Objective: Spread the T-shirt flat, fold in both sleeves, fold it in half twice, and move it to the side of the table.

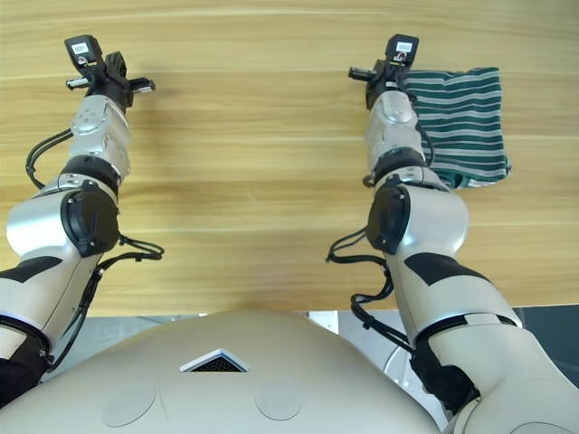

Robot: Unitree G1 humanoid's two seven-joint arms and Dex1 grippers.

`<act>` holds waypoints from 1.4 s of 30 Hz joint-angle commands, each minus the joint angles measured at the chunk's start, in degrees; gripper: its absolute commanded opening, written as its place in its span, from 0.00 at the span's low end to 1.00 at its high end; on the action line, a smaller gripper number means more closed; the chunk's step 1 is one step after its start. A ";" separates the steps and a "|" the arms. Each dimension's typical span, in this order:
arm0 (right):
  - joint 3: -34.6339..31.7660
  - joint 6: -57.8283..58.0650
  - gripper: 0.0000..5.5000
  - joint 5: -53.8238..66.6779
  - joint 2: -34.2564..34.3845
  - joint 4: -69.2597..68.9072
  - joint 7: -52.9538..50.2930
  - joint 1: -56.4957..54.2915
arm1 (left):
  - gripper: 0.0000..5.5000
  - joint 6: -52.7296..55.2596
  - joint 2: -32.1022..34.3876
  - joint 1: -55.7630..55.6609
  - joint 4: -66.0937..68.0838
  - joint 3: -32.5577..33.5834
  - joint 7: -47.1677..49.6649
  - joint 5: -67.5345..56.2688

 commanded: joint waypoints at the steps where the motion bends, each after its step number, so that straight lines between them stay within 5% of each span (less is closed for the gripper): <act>1: 0.22 0.33 0.00 -0.31 -0.57 0.29 -0.61 -1.31 | 0.00 0.69 -0.21 -1.25 0.43 0.05 -0.30 -0.10; 42: 0.45 0.46 0.00 -0.89 -0.26 0.34 -0.93 -1.55 | 0.00 0.88 0.12 -1.18 0.44 0.25 -0.23 -0.16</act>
